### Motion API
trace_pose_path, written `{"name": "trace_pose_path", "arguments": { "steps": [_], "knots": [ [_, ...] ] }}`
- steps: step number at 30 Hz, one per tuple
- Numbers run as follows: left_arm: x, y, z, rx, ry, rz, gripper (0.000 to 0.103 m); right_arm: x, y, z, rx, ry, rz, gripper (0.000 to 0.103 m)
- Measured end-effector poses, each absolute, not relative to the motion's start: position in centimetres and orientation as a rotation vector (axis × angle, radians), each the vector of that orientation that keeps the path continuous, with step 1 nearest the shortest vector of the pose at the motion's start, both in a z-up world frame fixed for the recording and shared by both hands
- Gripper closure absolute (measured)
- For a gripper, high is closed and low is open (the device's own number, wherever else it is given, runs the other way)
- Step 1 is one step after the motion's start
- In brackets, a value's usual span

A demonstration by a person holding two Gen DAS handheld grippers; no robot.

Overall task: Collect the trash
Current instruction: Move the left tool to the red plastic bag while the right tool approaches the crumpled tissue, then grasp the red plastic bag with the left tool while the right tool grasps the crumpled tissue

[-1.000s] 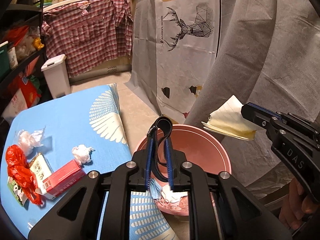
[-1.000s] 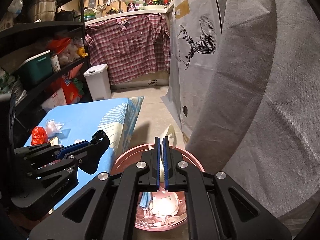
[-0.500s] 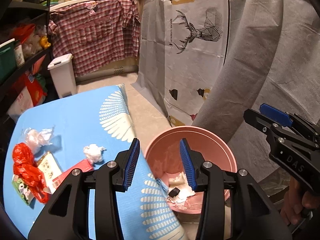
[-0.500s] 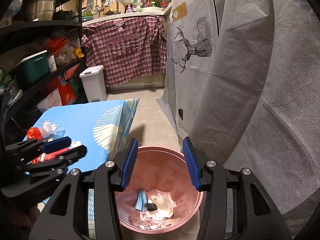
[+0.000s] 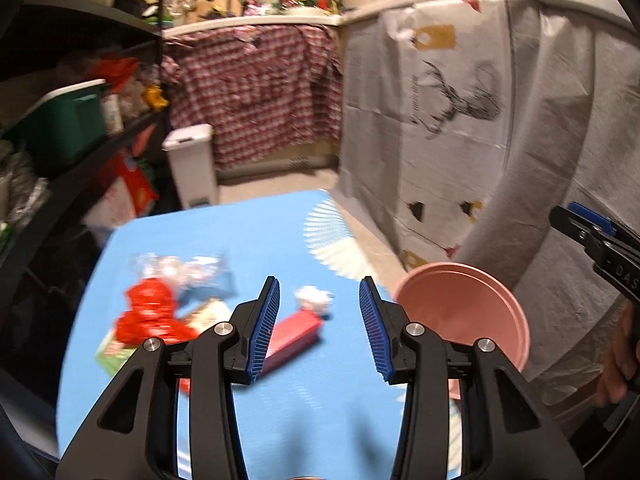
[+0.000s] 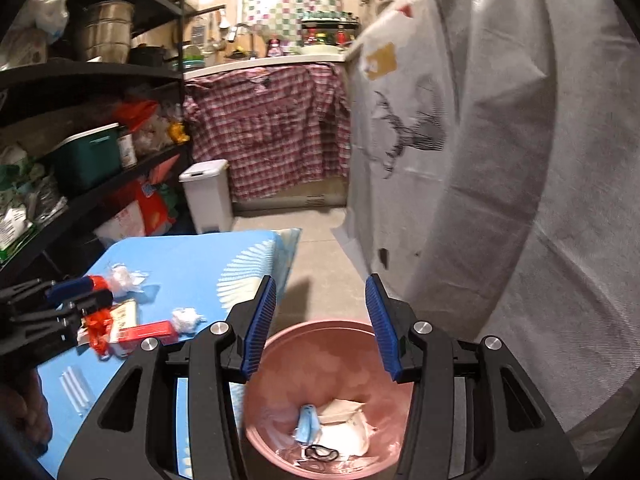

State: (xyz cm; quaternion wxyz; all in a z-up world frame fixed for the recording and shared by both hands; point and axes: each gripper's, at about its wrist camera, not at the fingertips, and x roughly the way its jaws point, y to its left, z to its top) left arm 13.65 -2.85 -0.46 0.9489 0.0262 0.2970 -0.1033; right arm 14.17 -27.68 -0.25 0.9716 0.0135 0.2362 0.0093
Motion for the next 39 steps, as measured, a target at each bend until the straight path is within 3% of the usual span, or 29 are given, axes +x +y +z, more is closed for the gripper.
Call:
{"name": "trace_pose_path", "arguments": {
  "steps": [13,18,22,34,39],
  "knots": [
    [15.0,6.2,-0.8,-0.028,0.641,-0.026,0.061,16.3,-19.5,-1.2,0.010,0.543,0.204,0.056],
    [16.0,8.4,-2.4,-0.050,0.690,0.013,0.061,18.1,-16.8,-3.2,0.007,0.597,0.267,0.064],
    [16.6,9.5,-3.3,-0.089,0.714,0.028,0.061,19.9,-15.8,-4.6,0.021,0.638,0.289,0.070],
    [19.3,10.5,-6.7,-0.128,0.781,0.044,0.061,25.8,-12.6,-9.3,-0.006,0.753,0.326,0.072],
    [20.3,10.5,-7.8,-0.135,0.802,0.033,0.053,27.7,-11.9,-11.3,-0.016,0.814,0.338,0.072]
  ]
}}
